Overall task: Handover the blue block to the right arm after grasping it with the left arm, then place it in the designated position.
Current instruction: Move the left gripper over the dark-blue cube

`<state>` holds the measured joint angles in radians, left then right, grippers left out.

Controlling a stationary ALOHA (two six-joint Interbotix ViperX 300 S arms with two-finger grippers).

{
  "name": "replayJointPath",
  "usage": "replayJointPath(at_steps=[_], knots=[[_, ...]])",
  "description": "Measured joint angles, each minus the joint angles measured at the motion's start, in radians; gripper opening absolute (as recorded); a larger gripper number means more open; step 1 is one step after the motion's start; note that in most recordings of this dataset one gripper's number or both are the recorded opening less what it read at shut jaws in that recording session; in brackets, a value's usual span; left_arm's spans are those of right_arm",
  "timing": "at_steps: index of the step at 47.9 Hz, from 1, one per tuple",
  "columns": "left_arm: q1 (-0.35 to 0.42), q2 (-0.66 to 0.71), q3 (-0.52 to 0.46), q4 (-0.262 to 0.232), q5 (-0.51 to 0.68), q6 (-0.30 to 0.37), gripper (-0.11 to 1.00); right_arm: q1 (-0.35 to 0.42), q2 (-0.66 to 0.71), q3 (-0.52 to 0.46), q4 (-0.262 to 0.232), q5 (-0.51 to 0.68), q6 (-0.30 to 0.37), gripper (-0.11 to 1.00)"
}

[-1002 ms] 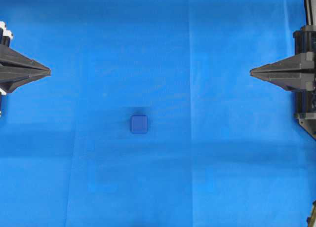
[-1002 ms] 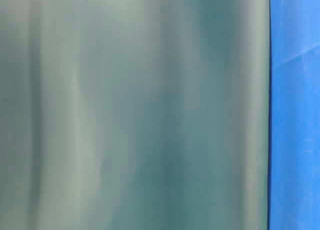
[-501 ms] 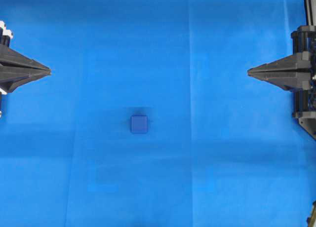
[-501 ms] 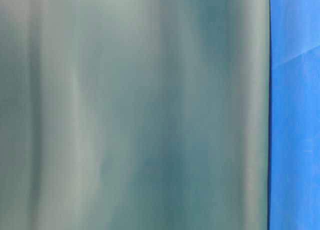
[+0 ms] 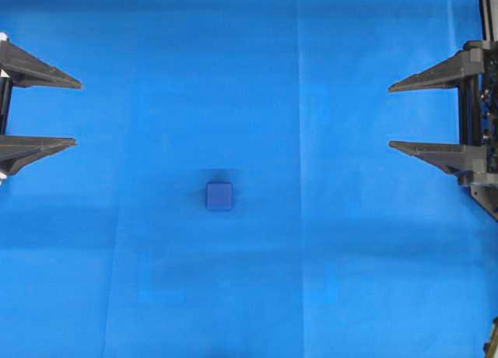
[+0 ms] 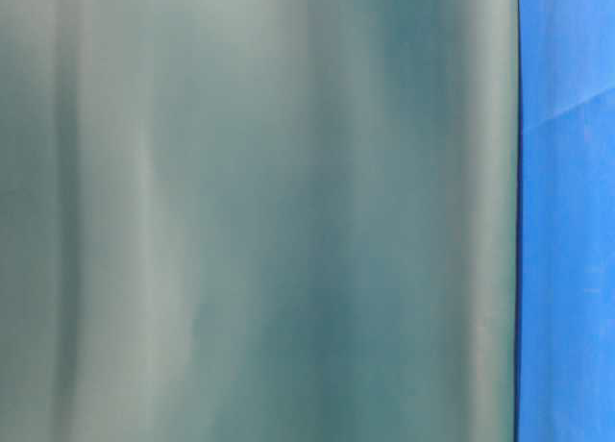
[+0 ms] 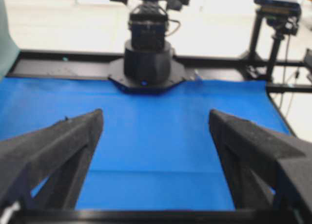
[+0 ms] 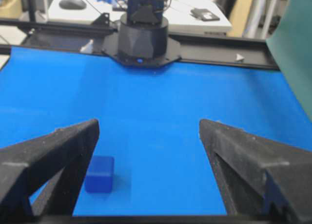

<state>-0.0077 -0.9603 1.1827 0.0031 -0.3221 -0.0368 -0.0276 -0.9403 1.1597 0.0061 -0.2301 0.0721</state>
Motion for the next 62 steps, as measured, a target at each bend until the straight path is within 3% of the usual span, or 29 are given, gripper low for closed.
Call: replayJointPath(at_steps=[19,33,45,62], knots=[[0.0,0.025,0.0,0.0,-0.009,0.0,0.92,-0.006,0.0,0.002,0.0,0.0,0.002,0.98],[0.0,0.173,-0.028,0.0,-0.133,0.003,0.92,-0.006,0.002,0.002,-0.002,-0.012,0.002,0.98],[0.0,0.382,-0.123,0.0,-0.241,0.012,0.92,-0.008,0.002,0.002,0.0,-0.015,0.002,0.98],[0.0,0.618,-0.305,0.0,-0.252,0.015,0.92,-0.006,0.003,0.002,0.0,-0.015,0.002,0.98]])
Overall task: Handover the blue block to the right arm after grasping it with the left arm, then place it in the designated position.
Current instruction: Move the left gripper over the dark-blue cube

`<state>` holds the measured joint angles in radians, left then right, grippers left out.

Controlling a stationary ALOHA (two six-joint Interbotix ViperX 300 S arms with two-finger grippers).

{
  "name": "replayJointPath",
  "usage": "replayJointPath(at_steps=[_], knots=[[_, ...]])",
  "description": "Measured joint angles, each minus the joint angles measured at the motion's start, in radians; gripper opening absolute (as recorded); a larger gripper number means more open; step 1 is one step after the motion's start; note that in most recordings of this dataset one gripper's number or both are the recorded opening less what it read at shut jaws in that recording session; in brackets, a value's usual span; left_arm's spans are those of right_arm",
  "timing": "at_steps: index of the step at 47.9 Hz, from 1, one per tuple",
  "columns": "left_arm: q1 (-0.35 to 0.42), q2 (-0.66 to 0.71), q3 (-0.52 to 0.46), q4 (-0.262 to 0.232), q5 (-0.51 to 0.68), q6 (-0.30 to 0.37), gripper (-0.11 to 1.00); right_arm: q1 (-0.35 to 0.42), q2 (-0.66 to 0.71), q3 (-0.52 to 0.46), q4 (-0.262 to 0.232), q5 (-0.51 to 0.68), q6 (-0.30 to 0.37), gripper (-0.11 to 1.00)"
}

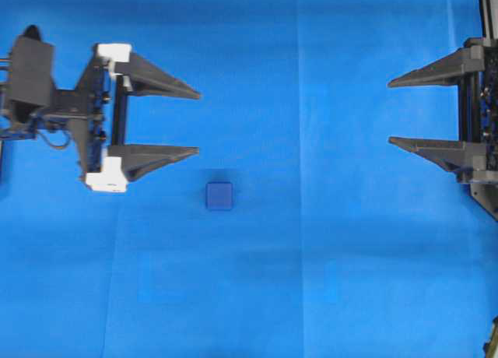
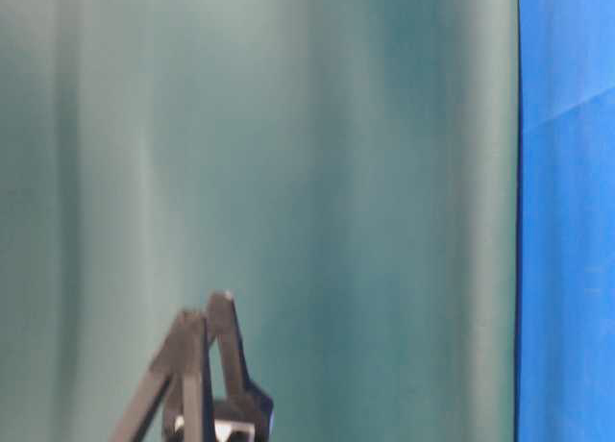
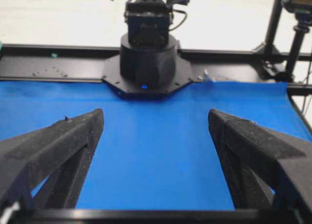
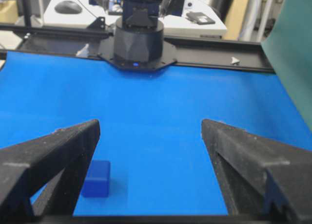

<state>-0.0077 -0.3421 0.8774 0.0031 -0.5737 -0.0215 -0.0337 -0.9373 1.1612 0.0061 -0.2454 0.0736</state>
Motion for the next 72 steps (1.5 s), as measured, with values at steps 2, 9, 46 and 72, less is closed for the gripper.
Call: replayJointPath(at_steps=[2,9,46,72], knots=[[0.0,0.015,-0.015,0.0,0.002,0.0,0.92,-0.002,0.0,0.0,-0.002,0.0,0.0,0.98],[0.0,0.04,-0.046,0.0,0.015,0.0,0.92,-0.002,0.0,0.0,0.0,0.0,0.0,0.98],[-0.012,0.077,-0.209,0.0,0.522,-0.081,0.91,-0.002,0.0,-0.003,0.0,0.005,0.0,0.98],[-0.051,0.225,-0.531,0.002,1.192,-0.101,0.91,-0.002,0.002,-0.003,0.0,0.021,0.0,0.98]])
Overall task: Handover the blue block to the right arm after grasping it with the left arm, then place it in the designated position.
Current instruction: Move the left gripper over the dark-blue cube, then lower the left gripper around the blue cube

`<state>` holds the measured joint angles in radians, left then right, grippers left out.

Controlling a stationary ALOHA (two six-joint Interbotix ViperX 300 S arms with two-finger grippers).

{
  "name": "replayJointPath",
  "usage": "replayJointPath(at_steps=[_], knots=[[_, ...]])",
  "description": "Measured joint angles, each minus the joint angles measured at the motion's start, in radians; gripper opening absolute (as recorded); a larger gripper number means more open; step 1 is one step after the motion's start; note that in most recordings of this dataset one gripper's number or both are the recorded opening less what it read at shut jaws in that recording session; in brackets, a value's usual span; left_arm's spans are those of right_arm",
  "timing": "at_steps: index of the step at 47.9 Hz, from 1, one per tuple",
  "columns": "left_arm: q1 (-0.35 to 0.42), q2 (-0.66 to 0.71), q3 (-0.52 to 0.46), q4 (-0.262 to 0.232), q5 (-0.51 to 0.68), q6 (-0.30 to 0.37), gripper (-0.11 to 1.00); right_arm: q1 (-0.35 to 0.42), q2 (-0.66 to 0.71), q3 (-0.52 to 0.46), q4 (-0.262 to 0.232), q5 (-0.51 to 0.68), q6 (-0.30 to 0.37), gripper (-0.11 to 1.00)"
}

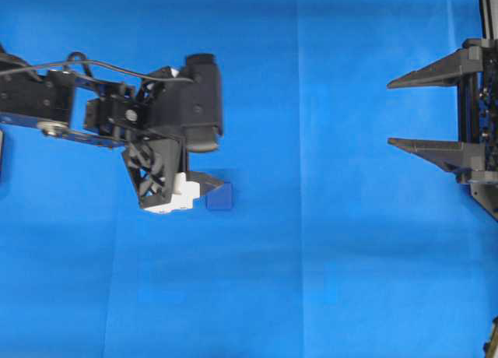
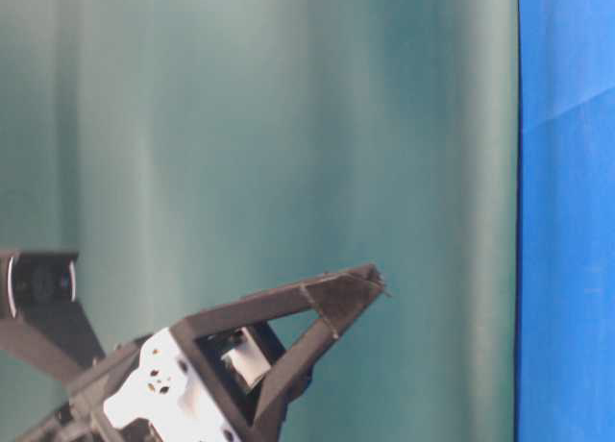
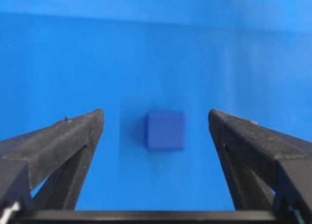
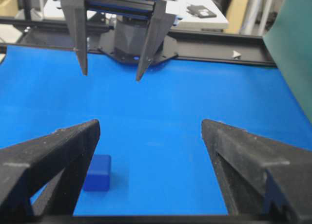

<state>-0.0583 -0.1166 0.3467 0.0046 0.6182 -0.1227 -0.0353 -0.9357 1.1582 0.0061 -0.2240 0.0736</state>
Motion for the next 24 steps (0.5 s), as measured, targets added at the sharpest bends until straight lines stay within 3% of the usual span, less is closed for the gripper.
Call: replayJointPath(at_steps=[11,24], knots=[[-0.008,0.058,-0.097,0.0,0.152,0.002,0.91,0.0,-0.002,0.0,0.0,0.008,0.0,0.98],[-0.009,0.074,-0.124,-0.002,0.178,0.0,0.91,0.0,-0.002,0.0,0.0,0.017,0.0,0.98]])
